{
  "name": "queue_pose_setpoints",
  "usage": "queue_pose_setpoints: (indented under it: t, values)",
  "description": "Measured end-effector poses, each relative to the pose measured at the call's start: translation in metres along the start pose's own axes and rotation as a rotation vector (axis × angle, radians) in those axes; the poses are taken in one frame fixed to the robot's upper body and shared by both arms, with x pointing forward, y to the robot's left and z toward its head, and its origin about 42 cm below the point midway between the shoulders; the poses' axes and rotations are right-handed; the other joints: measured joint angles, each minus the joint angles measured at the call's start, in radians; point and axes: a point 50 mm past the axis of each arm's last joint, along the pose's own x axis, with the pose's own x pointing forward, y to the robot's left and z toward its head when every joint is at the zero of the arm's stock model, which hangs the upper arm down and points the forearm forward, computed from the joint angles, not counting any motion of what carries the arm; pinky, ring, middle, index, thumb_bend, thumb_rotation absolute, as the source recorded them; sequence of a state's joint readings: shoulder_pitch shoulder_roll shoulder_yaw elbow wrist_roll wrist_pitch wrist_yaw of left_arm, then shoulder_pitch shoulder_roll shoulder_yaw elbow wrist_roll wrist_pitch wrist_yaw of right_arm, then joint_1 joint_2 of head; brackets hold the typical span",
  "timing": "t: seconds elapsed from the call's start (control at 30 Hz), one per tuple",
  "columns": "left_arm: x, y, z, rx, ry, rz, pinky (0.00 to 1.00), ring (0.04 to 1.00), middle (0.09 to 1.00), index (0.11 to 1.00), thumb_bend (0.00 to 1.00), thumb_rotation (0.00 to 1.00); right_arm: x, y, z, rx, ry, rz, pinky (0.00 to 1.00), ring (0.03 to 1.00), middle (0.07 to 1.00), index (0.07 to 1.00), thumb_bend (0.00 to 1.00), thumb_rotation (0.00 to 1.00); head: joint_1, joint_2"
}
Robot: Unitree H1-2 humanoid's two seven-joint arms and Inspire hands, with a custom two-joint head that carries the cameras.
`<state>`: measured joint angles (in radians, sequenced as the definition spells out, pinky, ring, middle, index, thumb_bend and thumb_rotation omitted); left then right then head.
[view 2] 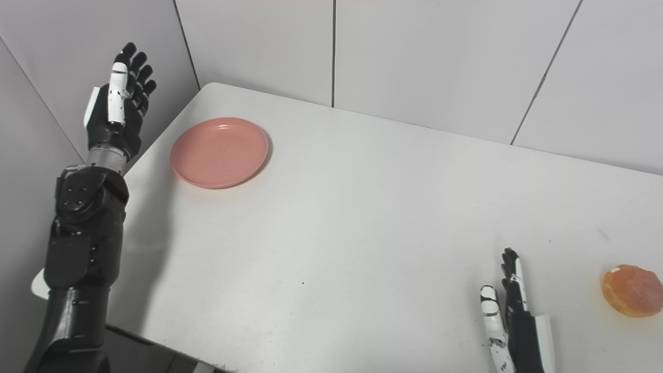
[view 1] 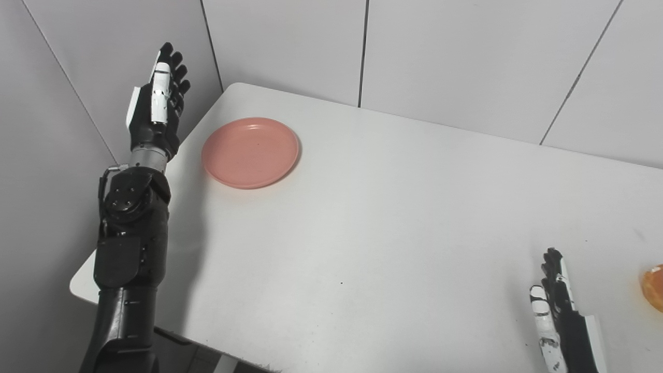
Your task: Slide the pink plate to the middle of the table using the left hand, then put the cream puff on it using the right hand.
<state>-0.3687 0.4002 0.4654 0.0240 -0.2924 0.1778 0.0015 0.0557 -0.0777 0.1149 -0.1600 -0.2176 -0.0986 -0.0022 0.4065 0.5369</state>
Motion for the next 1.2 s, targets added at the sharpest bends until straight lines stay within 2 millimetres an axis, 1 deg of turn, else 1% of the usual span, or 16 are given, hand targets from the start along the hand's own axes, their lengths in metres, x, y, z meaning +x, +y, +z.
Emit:
queue_pose_setpoints:
  t: [0.07, 0.2, 0.37, 0.5, 0.7, 0.87, 1.1, 1.2]
  values:
    - [0.0, 0.001, 0.0, -0.005, 0.0, 0.001, 1.0, 1.0, 1.0, 1.0, 0.42, 1.0, 0.0, 0.0, 0.0, 0.0, 0.0, 0.003, 1.0, 1.0, 1.0, 1.0, 0.09, 1.0, 0.0, 0.0]
    - [0.001, 0.007, -0.006, -0.012, 0.021, 0.014, 0.98, 0.997, 0.998, 0.977, 0.4, 1.0, 0.0, 0.0, 0.0, 0.0, 0.0, 0.004, 1.0, 1.0, 1.0, 1.0, 0.1, 1.0, 0.003, 0.003]
    - [0.002, 0.011, -0.009, -0.039, 0.033, 0.024, 0.99, 0.989, 0.992, 0.975, 0.41, 1.0, 0.0, -0.001, 0.0, 0.001, 0.003, 0.005, 1.0, 1.0, 1.0, 1.0, 0.11, 1.0, 0.003, 0.006]
    - [0.002, 0.016, -0.02, -0.045, 0.072, 0.044, 0.98, 0.966, 0.975, 0.962, 0.4, 1.0, 0.0, -0.001, 0.0, -0.002, 0.003, 0.006, 1.0, 1.0, 1.0, 1.0, 0.09, 1.0, 0.002, 0.011]
    - [0.003, 0.021, -0.029, -0.072, 0.103, 0.064, 0.97, 0.964, 0.962, 0.94, 0.39, 1.0, 0.0, -0.002, -0.001, -0.005, 0.003, 0.006, 1.0, 1.0, 1.0, 1.0, 0.11, 1.0, 0.003, 0.014]
    - [0.005, 0.022, -0.031, -0.079, 0.11, 0.075, 0.97, 0.95, 0.949, 0.932, 0.4, 1.0, -0.001, -0.002, 0.0, -0.008, 0.002, 0.007, 1.0, 1.0, 1.0, 1.0, 0.12, 1.0, 0.003, 0.017]
    - [0.006, 0.024, -0.04, -0.082, 0.143, 0.085, 0.96, 0.958, 0.95, 0.94, 0.4, 1.0, -0.002, -0.004, -0.001, -0.01, 0.009, 0.007, 1.0, 1.0, 1.0, 1.0, 0.1, 1.0, 0.005, 0.021]
    - [0.008, 0.025, -0.048, -0.089, 0.166, 0.094, 0.96, 0.958, 0.948, 0.939, 0.4, 1.0, -0.002, -0.004, -0.001, -0.011, 0.01, 0.006, 1.0, 1.0, 1.0, 1.0, 0.11, 1.0, 0.003, 0.023]
